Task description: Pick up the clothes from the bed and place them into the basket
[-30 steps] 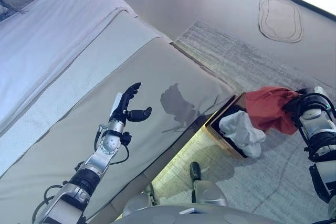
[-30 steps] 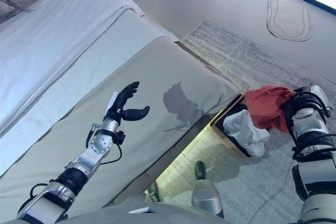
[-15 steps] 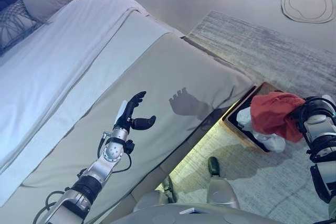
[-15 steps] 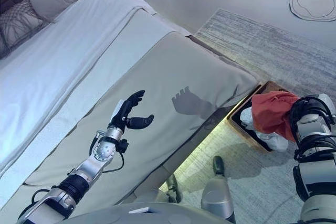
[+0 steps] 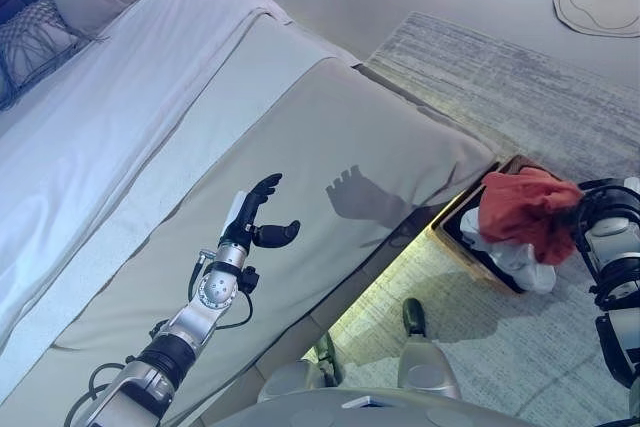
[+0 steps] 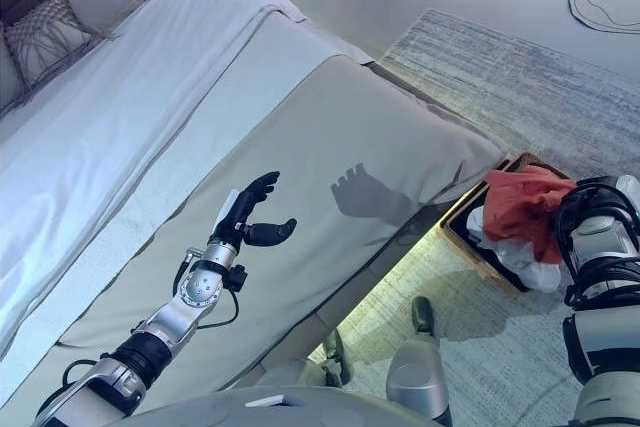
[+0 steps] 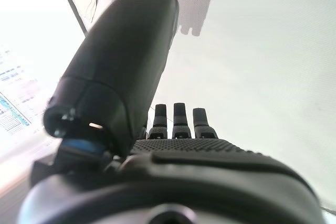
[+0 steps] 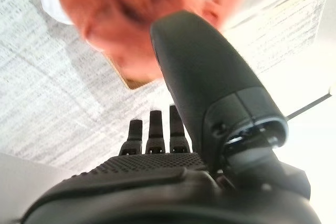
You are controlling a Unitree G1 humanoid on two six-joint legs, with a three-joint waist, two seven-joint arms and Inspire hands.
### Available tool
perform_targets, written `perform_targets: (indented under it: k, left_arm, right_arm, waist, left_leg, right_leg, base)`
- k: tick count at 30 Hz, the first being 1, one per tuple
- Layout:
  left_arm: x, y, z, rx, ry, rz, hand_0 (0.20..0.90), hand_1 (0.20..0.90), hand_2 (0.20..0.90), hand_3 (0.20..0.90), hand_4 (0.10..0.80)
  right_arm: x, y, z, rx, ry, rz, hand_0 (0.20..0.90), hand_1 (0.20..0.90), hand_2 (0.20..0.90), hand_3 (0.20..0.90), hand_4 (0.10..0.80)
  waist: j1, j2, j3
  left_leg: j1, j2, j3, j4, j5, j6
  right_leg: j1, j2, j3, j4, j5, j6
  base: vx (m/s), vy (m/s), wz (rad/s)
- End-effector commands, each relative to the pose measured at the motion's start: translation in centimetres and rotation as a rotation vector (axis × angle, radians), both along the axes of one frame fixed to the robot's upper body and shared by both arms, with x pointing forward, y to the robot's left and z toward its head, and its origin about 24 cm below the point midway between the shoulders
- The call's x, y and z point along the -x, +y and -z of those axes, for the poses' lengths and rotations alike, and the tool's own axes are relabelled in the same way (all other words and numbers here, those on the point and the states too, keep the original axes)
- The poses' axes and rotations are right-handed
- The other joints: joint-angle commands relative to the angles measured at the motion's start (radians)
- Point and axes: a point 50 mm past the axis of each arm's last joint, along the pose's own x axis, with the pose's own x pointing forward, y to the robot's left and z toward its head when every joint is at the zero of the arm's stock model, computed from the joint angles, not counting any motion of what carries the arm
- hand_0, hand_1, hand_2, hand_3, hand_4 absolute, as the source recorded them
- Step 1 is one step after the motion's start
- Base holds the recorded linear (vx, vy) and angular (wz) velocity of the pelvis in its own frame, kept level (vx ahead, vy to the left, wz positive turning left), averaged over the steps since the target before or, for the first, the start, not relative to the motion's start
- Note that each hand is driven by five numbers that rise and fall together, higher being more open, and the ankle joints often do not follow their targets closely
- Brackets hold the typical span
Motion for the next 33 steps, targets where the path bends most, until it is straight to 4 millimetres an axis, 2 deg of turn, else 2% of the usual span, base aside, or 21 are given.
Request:
perform_targets:
  k: [1,6,12,17,20,23,29,33]
  left_arm:
    - [-1.7,0.0,-3.7,0.054,-0.201,0.024,0.900,0.900,0.900,0.900,0.800]
    - [-1.7,0.2,-3.7,0.054,-0.199,0.022,0.900,0.900,0.900,0.900,0.800]
    - [-1.7,0.3,-3.6,0.049,-0.193,0.009,0.900,0.900,0.900,0.900,0.800]
    - [-1.5,0.7,-2.5,0.032,-0.148,-0.025,0.900,0.900,0.900,0.900,0.800]
    - [-1.0,1.1,-1.1,0.006,-0.092,-0.048,0.900,0.900,0.900,0.900,0.800]
    - [-0.1,1.6,0.4,-0.022,-0.039,-0.079,0.900,0.900,0.900,0.900,0.800]
    - [1.9,2.6,2.9,-0.078,0.053,-0.145,0.900,0.900,0.900,0.900,0.800]
    - [2.9,2.9,4.2,-0.105,0.107,-0.164,0.900,0.900,0.900,0.900,0.800]
  right_arm:
    - [-1.5,-1.1,-6.3,0.206,-0.146,-0.021,0.900,0.900,0.900,0.900,0.800]
    - [-1.5,-1.1,-6.3,0.213,-0.125,-0.026,0.900,0.900,0.900,0.900,0.800]
    - [-1.7,-0.7,-5.1,0.183,-0.069,-0.062,0.900,0.900,0.900,0.900,0.800]
    - [-3.1,2.5,-1.8,0.122,-0.002,-0.207,0.900,0.900,0.900,0.900,0.800]
    - [-3.3,5.6,2.1,0.061,0.012,-0.293,0.900,0.900,0.900,0.900,0.800]
    - [-3.0,8.2,4.7,0.021,-0.014,-0.368,0.900,0.900,0.900,0.900,0.800]
    - [-2.4,13.4,6.9,0.008,-0.094,-0.565,0.900,0.900,0.900,0.900,0.800]
    - [-1.7,16.0,7.7,0.023,-0.093,-0.693,0.900,0.900,0.900,0.900,0.800]
  waist:
    - [0.008,-0.095,-0.040]
    - [0.014,-0.104,-0.047]
    - [0.023,-0.117,-0.056]
    - [0.034,-0.136,-0.075]
    - [0.046,-0.152,-0.087]
    - [0.057,-0.169,-0.101]
    - [0.068,-0.190,-0.123]
    - [0.080,-0.199,-0.139]
  left_leg:
    - [0.024,0.027,-0.002,0.002,-0.053,-0.046]
    - [0.022,0.029,-0.004,0.002,-0.050,-0.046]
    - [0.023,0.030,-0.012,0.002,-0.051,-0.044]
    - [0.032,0.032,-0.016,0.002,-0.052,-0.040]
    - [0.037,0.035,-0.022,0.002,-0.055,-0.035]
    - [0.041,0.038,-0.031,0.002,-0.056,-0.032]
    - [0.034,0.037,-0.055,0.002,-0.057,-0.025]
    - [0.027,0.033,-0.070,0.002,-0.057,-0.021]
  right_leg:
    - [0.033,-0.014,0.022,0.014,-0.057,0.001]
    - [0.036,-0.013,0.017,0.015,-0.058,0.001]
    - [0.044,-0.011,0.013,0.015,-0.059,-0.001]
    - [0.058,-0.013,0.001,0.014,-0.061,-0.002]
    - [0.070,-0.014,-0.010,0.014,-0.062,-0.003]
    - [0.080,-0.015,-0.021,0.014,-0.064,-0.002]
    - [0.094,-0.016,-0.042,0.014,-0.070,0.001]
    - [0.105,-0.018,-0.062,0.014,-0.079,0.003]
  base:
    - [0.000,0.000,0.00]
    - [-0.001,-0.002,0.01]
    - [0.000,0.000,0.00]
    - [0.021,0.014,0.05]
    - [0.017,-0.008,0.03]
    - [0.036,-0.019,0.13]
    - [0.008,0.016,0.11]
    - [-0.001,0.044,0.11]
